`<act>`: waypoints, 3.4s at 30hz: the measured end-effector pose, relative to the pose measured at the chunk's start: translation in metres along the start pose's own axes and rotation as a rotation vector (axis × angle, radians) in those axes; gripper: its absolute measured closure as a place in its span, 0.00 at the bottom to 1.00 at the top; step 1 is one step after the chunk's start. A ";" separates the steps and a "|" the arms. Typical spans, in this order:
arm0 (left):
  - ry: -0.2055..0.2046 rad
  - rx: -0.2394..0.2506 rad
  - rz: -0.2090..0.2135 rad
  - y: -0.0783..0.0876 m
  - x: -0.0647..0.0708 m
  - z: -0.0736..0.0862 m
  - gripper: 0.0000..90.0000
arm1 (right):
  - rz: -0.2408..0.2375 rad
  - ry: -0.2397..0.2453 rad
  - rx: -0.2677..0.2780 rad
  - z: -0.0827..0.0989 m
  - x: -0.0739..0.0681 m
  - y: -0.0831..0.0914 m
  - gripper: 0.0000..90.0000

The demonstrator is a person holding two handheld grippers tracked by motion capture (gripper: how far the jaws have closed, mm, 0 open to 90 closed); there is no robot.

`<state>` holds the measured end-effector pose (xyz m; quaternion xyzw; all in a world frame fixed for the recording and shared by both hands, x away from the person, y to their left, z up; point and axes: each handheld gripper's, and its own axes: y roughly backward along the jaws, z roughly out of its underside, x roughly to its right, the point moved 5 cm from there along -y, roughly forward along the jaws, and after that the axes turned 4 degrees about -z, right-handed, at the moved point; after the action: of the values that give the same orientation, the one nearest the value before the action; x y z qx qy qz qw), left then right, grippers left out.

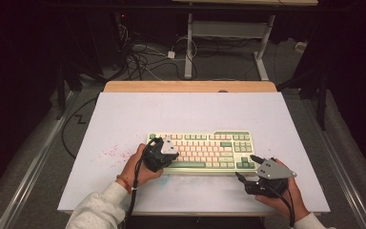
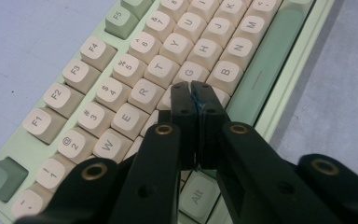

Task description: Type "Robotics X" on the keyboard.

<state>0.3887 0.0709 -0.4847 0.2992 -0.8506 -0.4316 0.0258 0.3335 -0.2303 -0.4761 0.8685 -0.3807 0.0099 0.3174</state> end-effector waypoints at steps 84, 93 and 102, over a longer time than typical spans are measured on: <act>0.146 0.104 -0.092 0.055 -0.007 0.091 0.95 | -0.024 0.010 -0.007 -0.001 -0.004 -0.003 0.28; 0.164 0.090 -0.077 0.053 -0.008 0.084 0.97 | -0.025 0.012 -0.007 -0.001 -0.005 -0.004 0.28; 0.167 0.086 -0.071 0.047 -0.012 0.071 0.97 | -0.026 0.011 -0.009 -0.001 -0.005 -0.004 0.28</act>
<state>0.3547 0.1489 -0.4913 0.3650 -0.8521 -0.3689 0.0682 0.3328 -0.2241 -0.4787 0.8718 -0.3678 0.0091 0.3234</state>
